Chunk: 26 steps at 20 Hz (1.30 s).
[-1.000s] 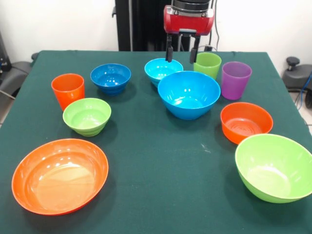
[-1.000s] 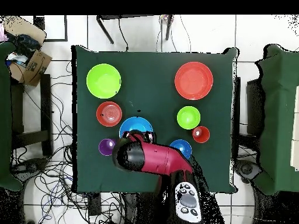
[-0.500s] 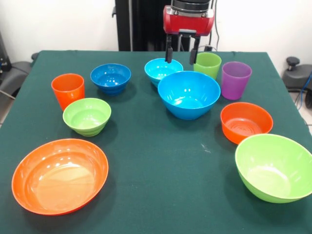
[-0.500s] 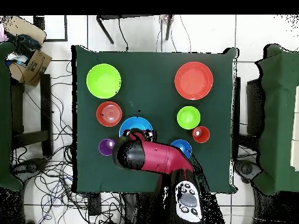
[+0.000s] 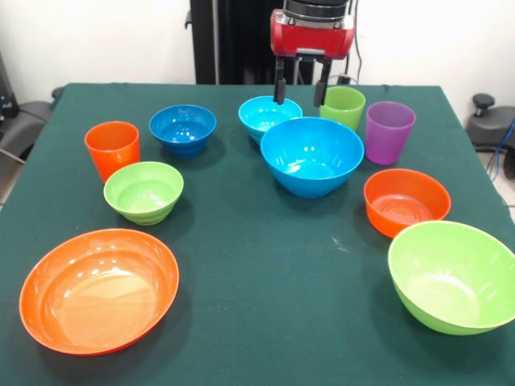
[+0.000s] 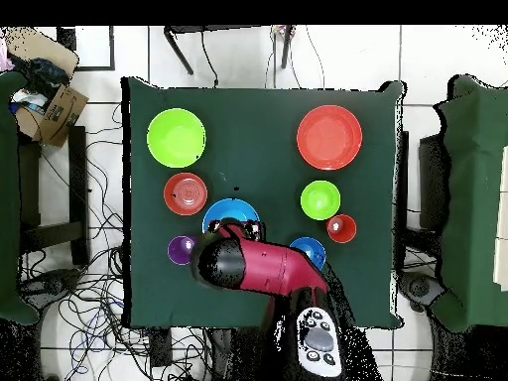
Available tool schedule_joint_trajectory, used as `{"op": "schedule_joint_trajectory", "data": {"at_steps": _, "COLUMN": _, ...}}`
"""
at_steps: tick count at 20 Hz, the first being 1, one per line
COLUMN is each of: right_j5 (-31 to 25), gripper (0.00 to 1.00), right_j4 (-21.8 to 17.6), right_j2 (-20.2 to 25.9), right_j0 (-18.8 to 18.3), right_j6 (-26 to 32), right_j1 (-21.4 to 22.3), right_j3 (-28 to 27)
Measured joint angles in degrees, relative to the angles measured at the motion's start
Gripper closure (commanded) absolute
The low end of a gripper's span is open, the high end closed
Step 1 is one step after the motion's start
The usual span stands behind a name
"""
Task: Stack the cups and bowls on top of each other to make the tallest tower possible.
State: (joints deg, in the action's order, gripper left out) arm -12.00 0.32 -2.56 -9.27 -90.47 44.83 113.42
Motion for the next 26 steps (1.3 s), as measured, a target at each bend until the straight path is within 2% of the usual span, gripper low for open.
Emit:
{"op": "schedule_joint_trajectory", "data": {"at_steps": 12, "right_j5": -1.50, "gripper": 0.00, "right_j4": 0.05, "right_j2": 0.50, "right_j0": 0.34, "right_j6": 0.00, "right_j1": -2.30, "right_j3": -2.48}}
{"op": "schedule_joint_trajectory", "data": {"at_steps": 20, "right_j5": -1.71, "gripper": 0.00, "right_j4": 0.13, "right_j2": 1.20, "right_j0": 1.42, "right_j6": 0.00, "right_j1": -3.29, "right_j3": -5.09}}
{"op": "schedule_joint_trajectory", "data": {"at_steps": 26, "right_j5": -4.10, "gripper": 0.00, "right_j4": 1.08, "right_j2": 0.93, "right_j0": 3.40, "right_j6": -0.17, "right_j1": -4.22, "right_j3": -7.55}}
